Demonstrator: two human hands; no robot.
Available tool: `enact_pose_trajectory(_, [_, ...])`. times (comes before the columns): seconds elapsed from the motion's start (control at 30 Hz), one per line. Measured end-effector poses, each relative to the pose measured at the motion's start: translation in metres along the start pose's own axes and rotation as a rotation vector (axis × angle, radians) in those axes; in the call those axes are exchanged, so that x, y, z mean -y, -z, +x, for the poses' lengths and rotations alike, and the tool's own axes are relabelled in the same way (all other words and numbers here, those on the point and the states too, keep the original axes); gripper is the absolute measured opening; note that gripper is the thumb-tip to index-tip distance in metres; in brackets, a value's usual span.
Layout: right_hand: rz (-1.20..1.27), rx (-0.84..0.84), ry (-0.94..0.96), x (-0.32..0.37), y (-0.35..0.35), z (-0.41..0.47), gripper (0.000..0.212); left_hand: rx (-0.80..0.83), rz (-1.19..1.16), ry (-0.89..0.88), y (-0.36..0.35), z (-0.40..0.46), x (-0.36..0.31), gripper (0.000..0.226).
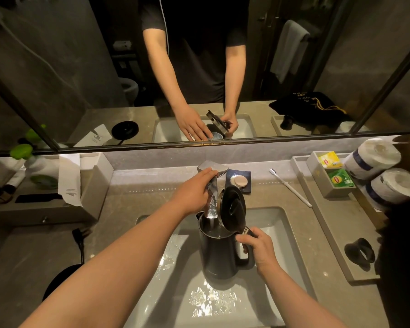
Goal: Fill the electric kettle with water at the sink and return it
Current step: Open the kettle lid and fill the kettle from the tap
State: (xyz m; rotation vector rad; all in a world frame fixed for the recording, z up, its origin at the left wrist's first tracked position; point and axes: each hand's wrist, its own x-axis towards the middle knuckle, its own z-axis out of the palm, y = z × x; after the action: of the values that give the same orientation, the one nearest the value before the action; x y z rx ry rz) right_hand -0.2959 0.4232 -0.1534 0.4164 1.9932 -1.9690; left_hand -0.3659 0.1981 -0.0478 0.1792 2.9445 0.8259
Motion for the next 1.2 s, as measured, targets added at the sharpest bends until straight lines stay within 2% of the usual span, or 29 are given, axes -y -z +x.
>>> enact_pose_trajectory(0.1, [0.002,-0.006,-0.003,0.0000,0.0001,0.0008,0.052,0.005,-0.018,0.000,-0.0006,0.0018,0.0009,0.060])
enact_pose_trajectory(0.17, [-0.012,-0.011,-0.002,0.0002,-0.0003,0.0009,0.056,0.005,-0.022,0.003,-0.0013,0.0024,0.0015,0.060])
enact_pose_trajectory(0.27, [-0.024,-0.013,-0.013,-0.0002,-0.0008,0.0013,0.056,-0.002,-0.017,0.002,-0.0027,0.0023,0.0027,0.060])
enact_pose_trajectory(0.4, [-0.023,-0.005,-0.024,0.0000,-0.0019,0.0014,0.041,-0.004,-0.020,-0.003,-0.0031,0.0027,0.0034,0.060])
enact_pose_trajectory(0.6, [-0.032,-0.017,-0.020,-0.0014,-0.0037,0.0016,0.062,-0.002,-0.023,0.003,-0.0033,0.0031,0.0041,0.060])
enact_pose_trajectory(0.87, [-0.029,-0.027,-0.030,0.0017,-0.0046,0.0006,0.063,-0.006,-0.022,-0.002,-0.0031,0.0029,0.0038,0.060])
enact_pose_trajectory(1.1, [-0.032,-0.015,-0.032,0.0045,-0.0042,0.0007,0.047,0.001,-0.024,-0.004,-0.0018,0.0037,0.0029,0.058])
enact_pose_trajectory(1.2, [-0.023,-0.015,-0.023,0.0064,-0.0040,0.0004,0.056,0.007,-0.024,-0.004,-0.0013,0.0045,0.0027,0.057])
